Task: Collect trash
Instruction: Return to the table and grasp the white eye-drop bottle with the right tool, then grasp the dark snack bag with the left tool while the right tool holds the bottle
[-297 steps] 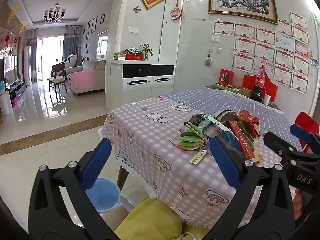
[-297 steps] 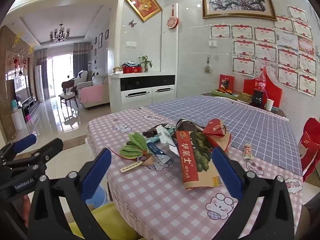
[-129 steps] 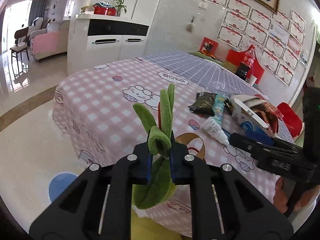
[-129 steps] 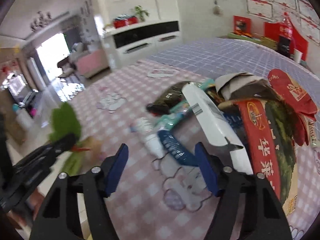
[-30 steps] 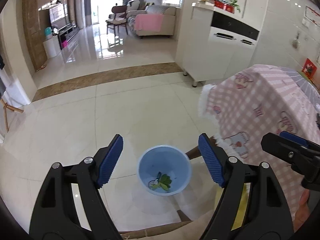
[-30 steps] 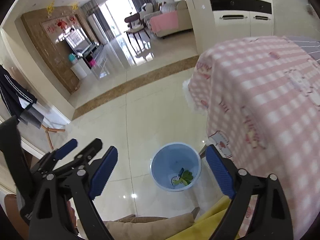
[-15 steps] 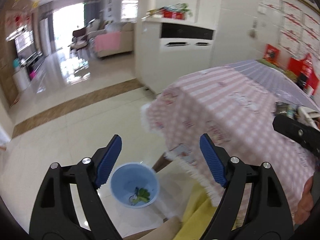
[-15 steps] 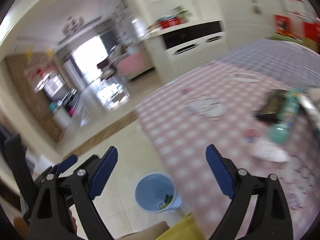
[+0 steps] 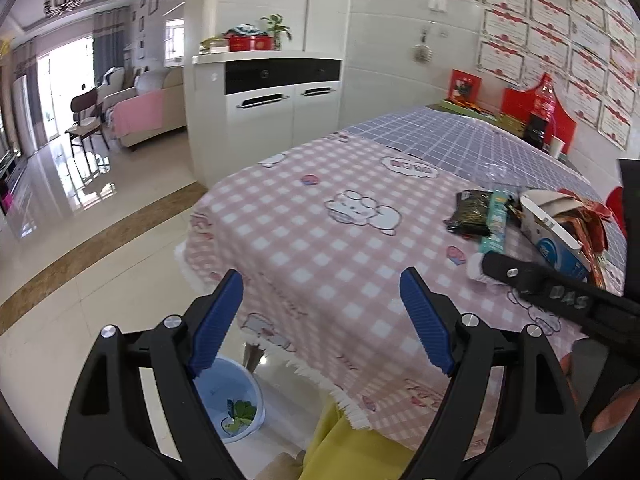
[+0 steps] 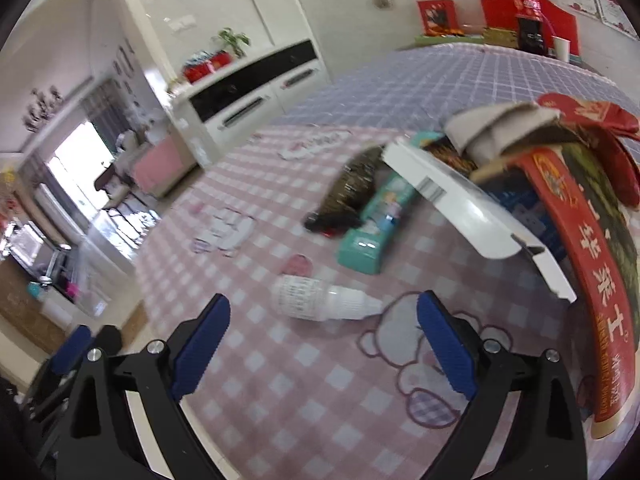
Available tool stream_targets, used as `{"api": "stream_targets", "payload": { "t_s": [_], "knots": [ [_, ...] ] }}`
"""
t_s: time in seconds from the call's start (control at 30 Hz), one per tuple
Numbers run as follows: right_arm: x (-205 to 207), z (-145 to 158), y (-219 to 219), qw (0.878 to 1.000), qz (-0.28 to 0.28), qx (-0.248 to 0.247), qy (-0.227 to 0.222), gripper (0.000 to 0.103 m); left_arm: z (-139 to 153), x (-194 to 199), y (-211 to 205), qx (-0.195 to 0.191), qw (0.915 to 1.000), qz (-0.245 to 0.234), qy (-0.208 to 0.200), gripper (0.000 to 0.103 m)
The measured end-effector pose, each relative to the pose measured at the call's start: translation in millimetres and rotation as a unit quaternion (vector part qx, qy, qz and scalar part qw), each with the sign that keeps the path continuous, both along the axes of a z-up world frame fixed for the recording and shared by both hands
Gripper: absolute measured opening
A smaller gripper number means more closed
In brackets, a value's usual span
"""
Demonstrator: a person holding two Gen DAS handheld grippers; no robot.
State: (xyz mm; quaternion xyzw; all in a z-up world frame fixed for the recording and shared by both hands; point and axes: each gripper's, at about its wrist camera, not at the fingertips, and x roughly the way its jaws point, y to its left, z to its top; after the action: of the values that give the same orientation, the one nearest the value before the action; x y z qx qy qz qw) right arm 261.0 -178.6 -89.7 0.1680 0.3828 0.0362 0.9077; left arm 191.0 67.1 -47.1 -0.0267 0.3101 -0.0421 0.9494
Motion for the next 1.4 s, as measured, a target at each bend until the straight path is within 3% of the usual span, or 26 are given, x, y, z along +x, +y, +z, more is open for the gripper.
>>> {"api": "stream_targets", "payload": {
  "t_s": [0.1, 0.23, 0.3, 0.37, 0.47, 0.57, 0.8, 1.07, 1.4],
  "knots": [
    [0.4, -4.3, 4.6, 1.000, -0.006, -0.001, 0.008, 0.093, -5.1, 3.6, -4.3, 0.003, 1.0000, -0.007, 0.005, 0.080],
    [10.3, -5.6, 16.9, 0.998, -0.016, -0.049, 0.020, 0.088, -10.2, 7.2, -5.3, 0.001, 0.9998, -0.010, 0.016, 0.080],
    [13.6, -6.7, 23.4, 0.996, -0.025, -0.085, 0.022, 0.068, -12.0, 5.5, -6.1, 0.004, 0.9998, -0.014, 0.017, 0.080],
    [16.1, -7.3, 24.7, 0.994, -0.035, -0.102, 0.022, 0.061, -13.3, 4.3, -6.4, 0.004, 0.9997, -0.015, 0.019, 0.080],
    [15.7, -7.1, 21.7, 0.995, -0.025, -0.094, 0.021, 0.061, -14.5, 2.9, -7.7, 0.008, 0.9996, -0.018, 0.020, 0.080],
    [10.0, -3.6, 13.6, 0.999, 0.005, -0.043, 0.013, 0.061, -14.9, 3.1, -9.0, 0.004, 0.9996, -0.020, 0.020, 0.080],
    [-23.8, 35.3, 7.0, 0.997, 0.034, -0.032, -0.064, 0.061, -11.7, 8.0, -24.8, -0.001, 0.9993, -0.028, 0.023, 0.081],
    [-53.4, 71.9, -35.1, 0.989, -0.023, -0.052, -0.135, 0.061, 3.2, 24.7, -63.3, -0.006, 0.9965, -0.082, 0.016, 0.083],
    [-30.3, 79.0, -86.3, 0.990, -0.077, -0.067, -0.098, 0.061, 8.8, 95.6, -122.6, -0.001, 0.9909, -0.126, 0.048, 0.083]
  ]
}}
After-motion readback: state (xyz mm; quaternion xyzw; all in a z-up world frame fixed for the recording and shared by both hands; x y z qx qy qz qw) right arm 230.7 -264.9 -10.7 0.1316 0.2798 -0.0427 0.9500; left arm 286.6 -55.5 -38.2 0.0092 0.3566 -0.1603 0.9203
